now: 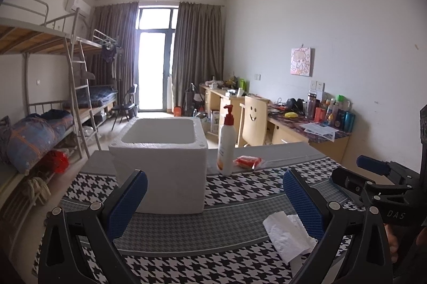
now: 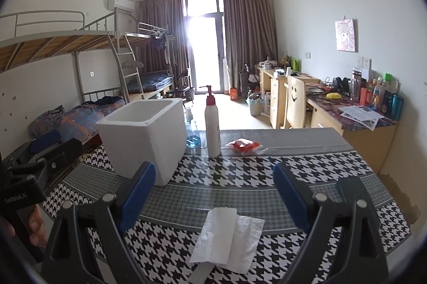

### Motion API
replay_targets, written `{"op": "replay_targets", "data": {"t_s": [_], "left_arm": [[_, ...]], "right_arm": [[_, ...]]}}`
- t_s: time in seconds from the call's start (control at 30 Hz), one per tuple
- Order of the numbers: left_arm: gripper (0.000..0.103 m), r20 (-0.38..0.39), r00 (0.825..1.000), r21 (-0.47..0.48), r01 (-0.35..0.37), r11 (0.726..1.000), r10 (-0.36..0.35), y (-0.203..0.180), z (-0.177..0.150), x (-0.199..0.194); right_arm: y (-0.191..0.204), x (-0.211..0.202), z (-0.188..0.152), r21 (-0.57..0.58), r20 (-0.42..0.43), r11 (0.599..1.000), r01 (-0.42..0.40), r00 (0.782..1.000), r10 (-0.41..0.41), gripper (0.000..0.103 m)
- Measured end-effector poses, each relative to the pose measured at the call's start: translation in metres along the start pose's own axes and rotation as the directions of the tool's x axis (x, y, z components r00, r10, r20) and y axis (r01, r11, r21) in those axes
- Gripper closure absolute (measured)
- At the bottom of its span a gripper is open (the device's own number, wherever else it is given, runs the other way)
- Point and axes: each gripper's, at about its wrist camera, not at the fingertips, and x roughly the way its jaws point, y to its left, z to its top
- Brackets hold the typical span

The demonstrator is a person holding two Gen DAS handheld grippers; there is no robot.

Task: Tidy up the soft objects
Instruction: 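Lower the right gripper onto the white tissue on the table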

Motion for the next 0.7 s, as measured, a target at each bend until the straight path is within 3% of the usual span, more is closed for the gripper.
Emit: {"op": "replay_targets", "data": {"t_s": [0.7], "left_arm": [[0.001, -0.074, 0.995, 0.006, 0.061, 0.998, -0.06, -0.015, -0.022, 0.018]], "right_arm": [[-0.013, 0.007, -0.027, -0.005, -0.085, 1.0, 0.018, 0.996, -0.018, 0.011]]}}
